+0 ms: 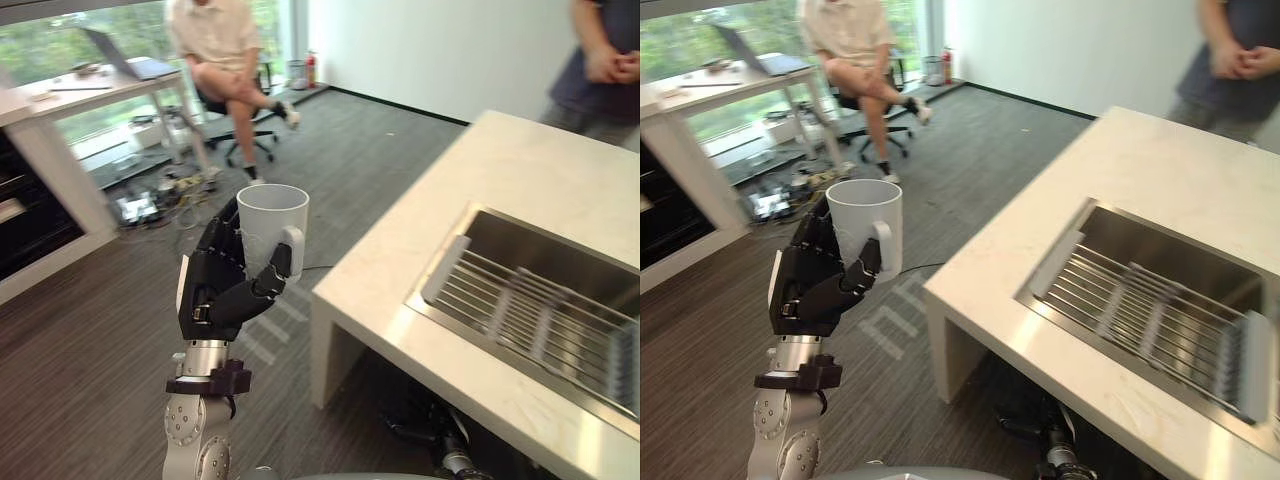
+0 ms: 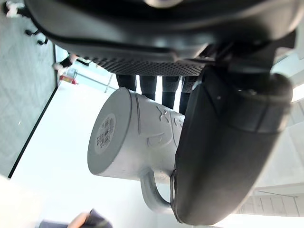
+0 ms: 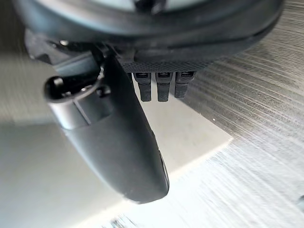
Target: Walk over to the sink, pick up the cup, carry it to the dishwasher, place the cup inside the dishwasher, then close the dishwasher door
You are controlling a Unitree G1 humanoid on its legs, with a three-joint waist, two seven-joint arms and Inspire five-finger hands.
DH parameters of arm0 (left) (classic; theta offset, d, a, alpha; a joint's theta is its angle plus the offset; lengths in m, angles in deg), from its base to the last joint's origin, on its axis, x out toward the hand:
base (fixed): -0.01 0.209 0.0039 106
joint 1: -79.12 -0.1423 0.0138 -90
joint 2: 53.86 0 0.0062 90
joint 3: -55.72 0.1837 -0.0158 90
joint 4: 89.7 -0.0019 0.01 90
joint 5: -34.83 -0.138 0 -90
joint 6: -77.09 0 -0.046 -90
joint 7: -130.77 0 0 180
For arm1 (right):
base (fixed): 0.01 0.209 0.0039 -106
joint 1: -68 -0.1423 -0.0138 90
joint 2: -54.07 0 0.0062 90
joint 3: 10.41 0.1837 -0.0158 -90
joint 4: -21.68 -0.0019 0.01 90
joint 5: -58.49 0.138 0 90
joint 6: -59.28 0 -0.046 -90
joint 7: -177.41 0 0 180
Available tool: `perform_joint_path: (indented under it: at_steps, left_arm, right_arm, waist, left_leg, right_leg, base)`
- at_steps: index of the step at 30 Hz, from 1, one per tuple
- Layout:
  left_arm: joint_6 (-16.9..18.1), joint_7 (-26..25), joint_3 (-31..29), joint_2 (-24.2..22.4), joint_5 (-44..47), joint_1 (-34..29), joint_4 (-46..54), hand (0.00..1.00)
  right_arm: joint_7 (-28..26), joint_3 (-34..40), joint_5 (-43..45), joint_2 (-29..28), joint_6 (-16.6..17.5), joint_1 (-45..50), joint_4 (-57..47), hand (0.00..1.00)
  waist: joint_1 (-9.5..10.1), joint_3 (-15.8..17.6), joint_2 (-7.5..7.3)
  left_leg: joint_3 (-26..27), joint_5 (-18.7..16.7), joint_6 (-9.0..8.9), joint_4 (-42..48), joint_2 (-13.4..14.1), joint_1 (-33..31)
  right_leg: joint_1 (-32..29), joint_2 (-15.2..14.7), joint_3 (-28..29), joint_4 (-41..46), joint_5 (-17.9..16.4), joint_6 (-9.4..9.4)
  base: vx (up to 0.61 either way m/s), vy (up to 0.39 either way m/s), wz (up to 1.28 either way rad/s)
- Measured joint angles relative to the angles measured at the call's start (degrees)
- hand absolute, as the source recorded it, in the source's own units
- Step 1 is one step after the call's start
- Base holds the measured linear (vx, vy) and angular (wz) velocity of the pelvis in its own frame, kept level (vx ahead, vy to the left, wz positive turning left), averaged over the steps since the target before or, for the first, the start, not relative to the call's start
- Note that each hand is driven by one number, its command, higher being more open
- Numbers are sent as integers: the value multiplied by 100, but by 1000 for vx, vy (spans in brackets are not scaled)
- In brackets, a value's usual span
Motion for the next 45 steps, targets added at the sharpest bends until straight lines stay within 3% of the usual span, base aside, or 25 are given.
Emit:
perform_joint_path:
  at_steps: [1, 3, 5, 7, 8, 9, 10, 11, 13, 14, 15, 17, 18, 21, 26, 27, 34, 37, 39, 41, 45]
  left_arm:
    - [140, 13, -30, 46, 169, 17, -14, 30]
    - [317, 5, -99, 39, 361, 8, -151, 30]
    - [295, 10, -29, 19, 485, 22, -197, 30]
    - [186, 27, 366, 42, 466, 126, -192, 30]
    - [158, 30, 487, 59, 449, 147, -191, 30]
    - [128, 34, 639, 82, 377, 193, -170, 30]
    - [135, 60, 790, -11, 297, 232, -91, 30]
    - [161, 78, 851, -18, 295, 270, -133, 30]
    - [160, -18, 895, -9, 245, 317, -259, 30]
    - [158, -98, 859, -14, 244, 345, -345, 30]
    - [158, -155, 834, -8, 247, 345, -370, 30]
    - [165, -344, 758, -10, 248, 350, -379, 30]
    - [158, -379, 753, -31, 256, 373, -404, 30]
    - [139, -386, 828, -39, 252, 383, -387, 30]
    - [20, -385, 834, 24, 199, 385, -364, 30]
    - [-258, -386, 612, 123, 130, 380, -294, 30]
    - [-258, -389, 563, 106, 134, 375, -336, 30]
    - [-258, -364, 587, 24, 129, 320, -457, 30]
    - [-257, -340, 586, -117, 128, 261, -625, 30]
    - [-261, -341, 598, -206, 60, 260, -862, 30]
    - [-308, -378, 552, -52, 30, 287, -1092, 30]
  right_arm:
    - [-5, 3, 38, -83, 7, -37, 19, 90]
    - [-23, -5, 84, -117, 12, -267, 243, 90]
    - [-12, -1, 101, -113, 9, -487, 408, 90]
    - [-24, 0, 101, -115, -10, -409, 352, 90]
    - [-24, 2, 100, -121, -34, -365, 351, 90]
    - [-28, -2, 99, -215, -37, -292, 326, 90]
    - [-28, 3, 96, -176, -36, -152, 57, 90]
    - [-27, 5, 90, -220, -43, -142, 59, 90]
    - [-63, -20, 84, -389, -68, -8, -22, 90]
    - [-47, -42, 84, -473, -69, 13, -20, 90]
    - [-35, -69, 85, -501, -68, 27, -21, 90]
    - [-38, -324, 82, -485, -82, 39, -24, 90]
    - [-38, -422, 82, -461, -99, 23, -36, 90]
    - [-45, -577, 77, -419, -243, -94, -92, 90]
    - [-7, -566, -26, -326, -365, -350, -341, 90]
    - [-21, -744, -489, -109, -496, -331, -201, 90]
    - [-27, -754, -485, -140, -493, -108, -263, 90]
    - [4, -737, -474, -131, -494, 328, -283, 90]
    - [9, -719, -469, -111, -499, 517, -279, 90]
    - [4, -655, -463, -129, -529, 554, -279, 90]
    - [-19, -370, -459, -141, -529, 217, -240, 90]
  waist:
    - [-21, -7, -58]
    - [46, 9, -262]
    - [57, 68, -213]
    - [1, 211, -103]
    - [-16, 205, -113]
    - [-57, 190, -248]
    - [-66, 225, -110]
    - [-79, 264, -97]
    - [-156, 196, -173]
    - [-152, 196, -174]
    - [-156, 195, -177]
    - [-117, 125, -287]
    - [-166, 93, -310]
    - [37, 3, -140]
    - [111, -41, -151]
    - [12, -87, -79]
    - [-17, -122, -62]
    - [-187, -256, -75]
    - [-190, -284, -53]
    - [-216, -275, -60]
    - [-263, -58, -52]
  left_leg:
    - [-206, 175, -235, -388, -209, 48]
    - [-268, 327, -212, -762, -596, 233]
    - [-393, 283, -179, -891, -701, 310]
    - [-646, 271, -157, -1050, -747, 456]
    - [-661, 261, -169, -1226, -792, 542]
    - [-586, 131, -144, -1078, -848, 609]
    - [-603, -432, -5, -50, -643, 535]
    - [-736, -495, -5, -5, -688, 490]
    - [-1104, -470, -23, -193, -775, 421]
    - [-1224, -396, -40, -332, -798, 415]
    - [-1271, -386, -44, -354, -818, 413]
    - [-1385, -378, -25, -343, -1032, 375]
    - [-1541, -403, -7, -258, -1116, 331]
    - [-1649, -484, -70, -129, -1016, 257]
    - [-1650, -464, -157, -202, -969, 354]
    - [-1498, 372, -282, -1556, -820, 766]
    - [-1327, 360, -316, -1637, -742, 944]
    - [-1246, 398, -358, -1752, -695, 1059]
    - [-1156, 489, -390, -1906, -667, 1190]
    - [-1233, 678, -467, -2063, -672, 1244]
    - [-1651, 881, -427, -2202, -789, 1160]
  right_leg:
    - [-69, 120, 207, -205, -198, -16]
    - [63, 36, 187, -492, -265, -66]
    - [132, -82, 174, -269, -230, -46]
    - [-71, -156, 395, 746, 107, -185]
    - [-151, -185, 527, 973, 247, -225]
    - [-310, -350, 796, 1234, 422, -200]
    - [-461, -216, 1211, 1892, 500, -173]
    - [-549, -197, 1423, 2011, 285, -82]
    - [-639, 407, 2107, 1258, -604, -12]
    - [-665, 749, 2419, 748, -680, -26]
    - [-652, 855, 2503, 466, -676, -29]
    - [-607, 906, 2448, -286, -544, -97]
    - [-523, 888, 2414, -352, -352, 1]
    - [-310, 991, 2200, -646, -283, -66]
    - [-145, 1059, 2174, -787, -253, -96]
    - [-90, 1272, 2517, -1375, 204, -214]
    - [-31, 1329, 2640, -1437, 211, -238]
    - [104, 1330, 2381, -1612, 211, -280]
    - [164, 1341, 2263, -1648, 207, -289]
    - [189, 1354, 2088, -1648, 209, -292]
    - [143, 1287, 1678, -1348, 31, -285]
  base:
    - [-2, 92, 128]
    - [-9, 24, 67]
    - [-46, 83, 44]
    - [-72, 125, 89]
    - [12, 147, 94]
    - [180, 97, 84]
    - [272, 52, 77]
    - [249, 59, 68]
    - [115, 63, 82]
    - [75, 16, 80]
    - [69, -31, 69]
    - [67, -63, 58]
    - [114, -81, 64]
    - [146, -80, 34]
    - [128, -55, 9]
    - [0, 0, 0]
    - [5, -10, -11]
    - [47, -61, 9]
    - [60, -68, -2]
    - [61, -63, 15]
    - [-21, -34, 53]
